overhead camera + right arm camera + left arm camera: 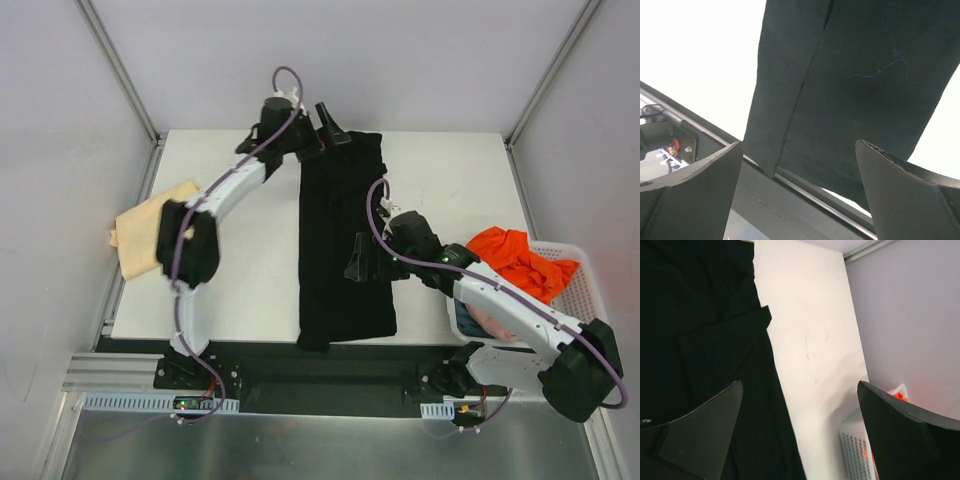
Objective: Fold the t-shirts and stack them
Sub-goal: Rotate the tshirt 90 degrees
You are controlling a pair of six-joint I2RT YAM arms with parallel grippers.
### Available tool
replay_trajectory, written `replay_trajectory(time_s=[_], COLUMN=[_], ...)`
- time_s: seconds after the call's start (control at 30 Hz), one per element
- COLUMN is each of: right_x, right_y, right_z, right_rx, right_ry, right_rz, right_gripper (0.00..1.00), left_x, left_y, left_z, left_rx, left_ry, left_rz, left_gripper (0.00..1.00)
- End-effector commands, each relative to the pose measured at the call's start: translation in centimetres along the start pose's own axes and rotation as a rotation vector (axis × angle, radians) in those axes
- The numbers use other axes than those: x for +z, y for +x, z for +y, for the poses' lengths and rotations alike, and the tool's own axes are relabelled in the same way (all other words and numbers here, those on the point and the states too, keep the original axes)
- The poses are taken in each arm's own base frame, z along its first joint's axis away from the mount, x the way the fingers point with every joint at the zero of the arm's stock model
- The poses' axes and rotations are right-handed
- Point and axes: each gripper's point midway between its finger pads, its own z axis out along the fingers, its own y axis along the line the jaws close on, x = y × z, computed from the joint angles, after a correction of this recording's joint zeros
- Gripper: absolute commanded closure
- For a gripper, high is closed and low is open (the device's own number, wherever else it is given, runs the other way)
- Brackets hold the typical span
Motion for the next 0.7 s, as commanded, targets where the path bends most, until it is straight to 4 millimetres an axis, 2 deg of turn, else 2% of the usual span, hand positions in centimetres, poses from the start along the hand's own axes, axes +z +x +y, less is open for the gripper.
replay_trajectory(time_s=[0.0,0.03,0.07,0.1,0.13,0.17,0.2,0.23,0.27,0.3,0.33,0.37,0.4,0.43,0.5,0.53,0.67], right_x=[1.4,1.9,2.8,3.3,4.8,5.3,5.8,7.3,7.9,8.4,9.9,10.6,11.0,12.5,13.6,14.7,16.5], right_y=[-2.5,-2.9,-3.5,-3.8,-3.3,-3.4,-4.0,-3.7,-3.9,-4.9,-4.7,-4.9,-6.5,-6.1,-7.6,-7.3,-7.9], right_z=[1.1,1.2,1.5,1.7,1.3,2.0,2.7,2.5,2.7,3.3,2.3,2.0,2.7,1.4,1.6,0.6,-0.8], right_rx=[0.010,0.015,0.017,0.020,0.029,0.030,0.026,0.033,0.032,0.013,0.020,0.021,0.009,0.023,0.026,0.030,-0.007], right_ry=[-0.007,-0.001,0.006,0.004,0.022,-0.008,-0.028,-0.024,-0.034,-0.041,-0.002,0.012,0.000,0.033,0.035,0.067,0.130], right_rz=[-0.032,-0.028,-0.013,-0.001,0.044,0.065,0.068,0.100,0.112,0.102,0.129,0.138,0.118,0.154,0.141,0.166,0.184], right_gripper=[0.01,0.03,0.04,0.05,0.09,0.10,0.11,0.13,0.14,0.15,0.16,0.16,0.19,0.20,0.25,0.26,0.30], left_x=[-13.9,-14.9,-16.3,-19.0,-19.7,-20.5,-21.9,-22.6,-23.6,-24.1,-24.5,-25.0,-25.3,-25.6,-26.0,-26.1,-26.6], left_y=[-1.5,2.4,3.9,4.3,8.3,9.8,10.6,13.7,14.4,16.7,17.9,18.5,19.5,20.5,21.5,21.8,22.6], left_z=[-3.1,1.2,2.4,1.7,5.2,5.9,5.7,7.9,7.8,9.5,9.7,9.7,10.3,10.2,10.2,10.2,10.3], left_rx=[0.197,0.157,0.135,0.115,0.079,0.065,0.051,0.020,0.010,-0.024,-0.034,-0.033,-0.039,-0.047,-0.055,-0.056,-0.049], left_ry=[-0.166,-0.264,-0.297,-0.290,-0.352,-0.361,-0.344,-0.380,-0.370,-0.401,-0.388,-0.378,-0.385,-0.371,-0.354,-0.349,-0.349], left_rz=[-0.198,-0.141,-0.142,-0.191,-0.124,-0.111,-0.122,-0.064,-0.070,-0.027,0.003,0.008,0.032,0.068,0.090,0.100,0.123], left_gripper=[0.01,0.01,0.01,0.01,0.01,0.01,0.01,0.01,0.01,0.01,0.01,0.01,0.01,0.01,0.01,0.01,0.01])
